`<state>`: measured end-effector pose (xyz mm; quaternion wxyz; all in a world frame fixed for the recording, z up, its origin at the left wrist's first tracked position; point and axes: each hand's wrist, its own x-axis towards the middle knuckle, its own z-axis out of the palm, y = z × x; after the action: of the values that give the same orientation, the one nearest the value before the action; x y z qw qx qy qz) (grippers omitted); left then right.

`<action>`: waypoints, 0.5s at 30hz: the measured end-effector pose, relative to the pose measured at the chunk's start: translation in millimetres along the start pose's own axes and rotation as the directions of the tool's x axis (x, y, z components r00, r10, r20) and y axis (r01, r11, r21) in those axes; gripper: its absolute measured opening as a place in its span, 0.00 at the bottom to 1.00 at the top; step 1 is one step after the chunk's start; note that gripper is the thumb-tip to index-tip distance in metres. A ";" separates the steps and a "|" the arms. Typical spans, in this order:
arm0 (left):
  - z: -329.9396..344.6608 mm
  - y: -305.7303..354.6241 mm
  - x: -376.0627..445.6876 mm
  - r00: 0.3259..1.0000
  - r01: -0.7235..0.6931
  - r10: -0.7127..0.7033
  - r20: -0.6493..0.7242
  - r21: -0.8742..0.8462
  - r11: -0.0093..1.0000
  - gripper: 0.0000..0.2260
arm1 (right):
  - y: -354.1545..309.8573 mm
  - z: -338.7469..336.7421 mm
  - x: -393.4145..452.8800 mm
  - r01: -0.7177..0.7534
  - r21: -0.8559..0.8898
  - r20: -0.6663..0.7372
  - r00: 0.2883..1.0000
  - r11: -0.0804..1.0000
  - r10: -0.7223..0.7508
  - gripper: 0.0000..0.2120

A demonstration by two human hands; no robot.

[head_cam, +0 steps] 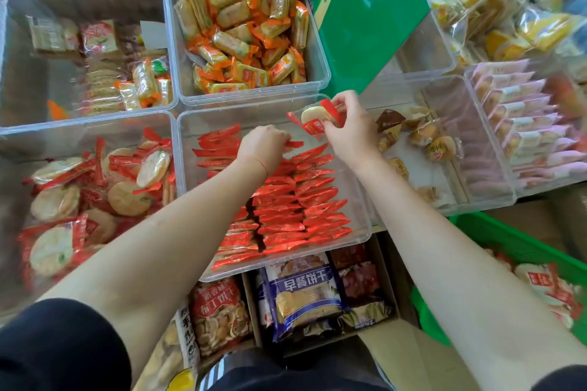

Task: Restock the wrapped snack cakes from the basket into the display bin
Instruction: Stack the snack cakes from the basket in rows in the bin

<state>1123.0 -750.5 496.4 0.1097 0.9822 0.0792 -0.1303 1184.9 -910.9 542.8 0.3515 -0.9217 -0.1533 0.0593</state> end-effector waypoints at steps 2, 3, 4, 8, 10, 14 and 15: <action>7.7 0.8 0.9 0.991 0.025 -0.029 0.128 0.030 0.999 0.16 | -0.8 7.4 2.3 0.165 -0.097 0.052 0.986 0.982 -0.161 0.17; 10.1 0.1 0.6 0.985 0.037 -0.044 0.164 0.046 0.998 0.17 | -0.7 11.9 4.7 0.262 -0.175 0.096 0.964 0.949 -0.248 0.17; 11.6 -1.5 0.3 0.982 0.045 -0.056 0.178 0.064 0.997 0.17 | -0.3 16.5 7.4 0.351 -0.269 0.155 0.935 0.897 -0.319 0.16; 13.2 -8.9 -1.2 0.985 0.074 -0.090 0.146 0.111 0.991 0.14 | 2.0 32.9 12.4 0.538 -0.529 0.430 0.837 0.656 -0.339 0.14; 14.5 -10.0 -2.4 0.981 0.088 -0.102 0.167 0.091 0.992 0.14 | 1.8 41.8 11.4 0.558 -0.570 0.516 0.814 0.604 -0.265 0.13; 14.0 -9.7 -1.7 0.968 0.082 -0.102 0.228 0.095 0.992 0.16 | 2.2 52.1 12.3 0.548 -0.627 0.600 0.793 0.554 -0.106 0.15; 14.1 -9.3 -0.8 0.964 0.088 -0.110 0.244 0.098 0.991 0.16 | 2.7 53.1 12.9 0.556 -0.634 0.608 0.788 0.537 -0.099 0.15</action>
<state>1117.2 -745.0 481.6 0.0694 0.9568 0.1082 -0.2609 1186.2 -875.2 501.4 -0.1389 -0.8807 -0.4261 0.1535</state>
